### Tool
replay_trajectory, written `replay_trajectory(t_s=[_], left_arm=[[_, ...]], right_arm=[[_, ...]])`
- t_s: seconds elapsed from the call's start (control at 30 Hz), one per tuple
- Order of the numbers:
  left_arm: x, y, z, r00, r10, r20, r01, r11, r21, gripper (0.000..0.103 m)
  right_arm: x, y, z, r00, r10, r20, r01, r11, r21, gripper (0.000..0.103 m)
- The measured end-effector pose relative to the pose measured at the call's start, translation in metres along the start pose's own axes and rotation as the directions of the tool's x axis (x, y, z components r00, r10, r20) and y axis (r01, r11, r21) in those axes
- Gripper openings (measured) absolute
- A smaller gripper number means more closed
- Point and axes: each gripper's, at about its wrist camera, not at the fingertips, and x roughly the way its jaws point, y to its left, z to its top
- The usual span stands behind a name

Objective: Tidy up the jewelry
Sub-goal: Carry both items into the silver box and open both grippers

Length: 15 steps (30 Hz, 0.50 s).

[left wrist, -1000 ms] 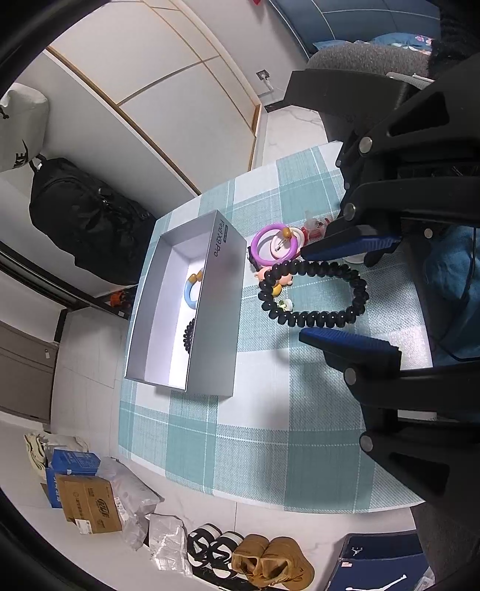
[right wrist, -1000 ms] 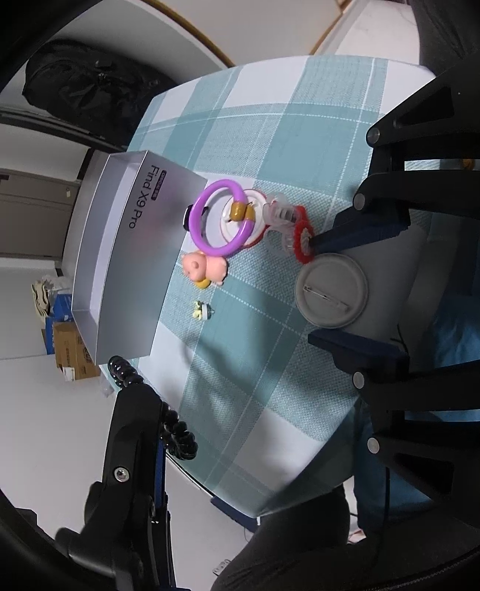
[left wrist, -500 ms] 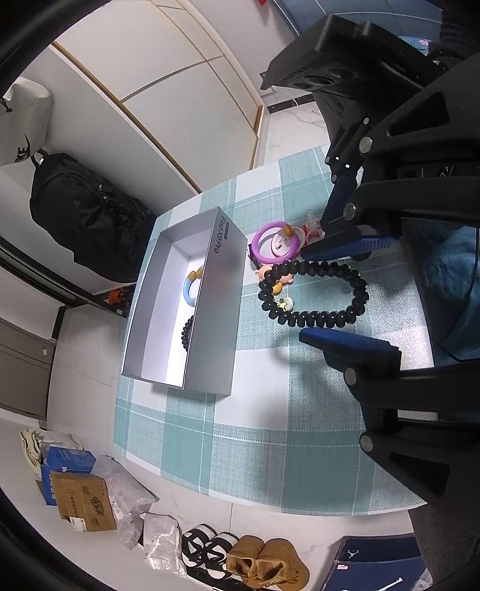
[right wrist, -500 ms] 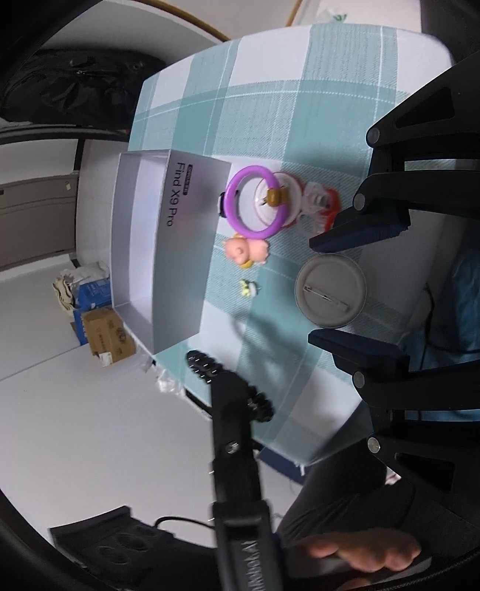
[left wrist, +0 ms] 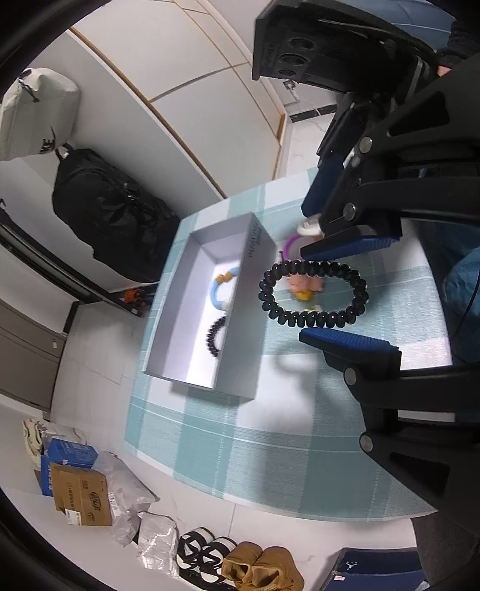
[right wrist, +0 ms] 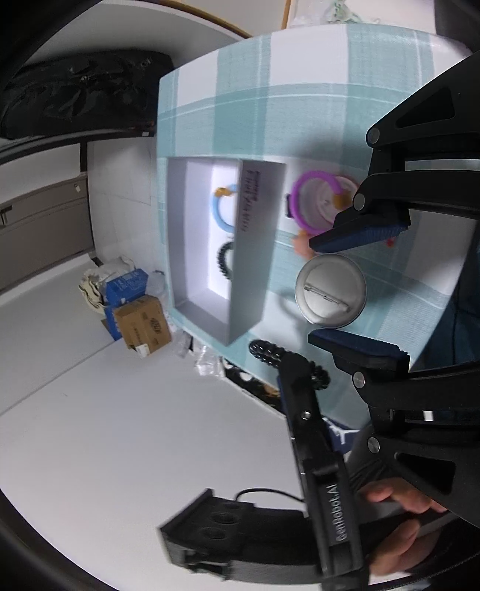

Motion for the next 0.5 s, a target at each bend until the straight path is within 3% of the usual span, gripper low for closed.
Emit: replay_trajectory(t_s=[0.27,0.5], left_arm=[[0.004,-0.003,0.025,0.997,0.034,0.073,-0.035,0.999,0.022,0.032],[0.02,-0.004,0.057,0.996,0.05,0.07,-0.051,0.999,0.014,0.032]], right_arm=[[0.004,-0.016,0.049,0.999,0.035,0.02,-0.035,0.999,0.028,0.042],[0.016,-0.034,0.091,0.998,0.061,0.025,-0.062,0.998,0.028,0.042]])
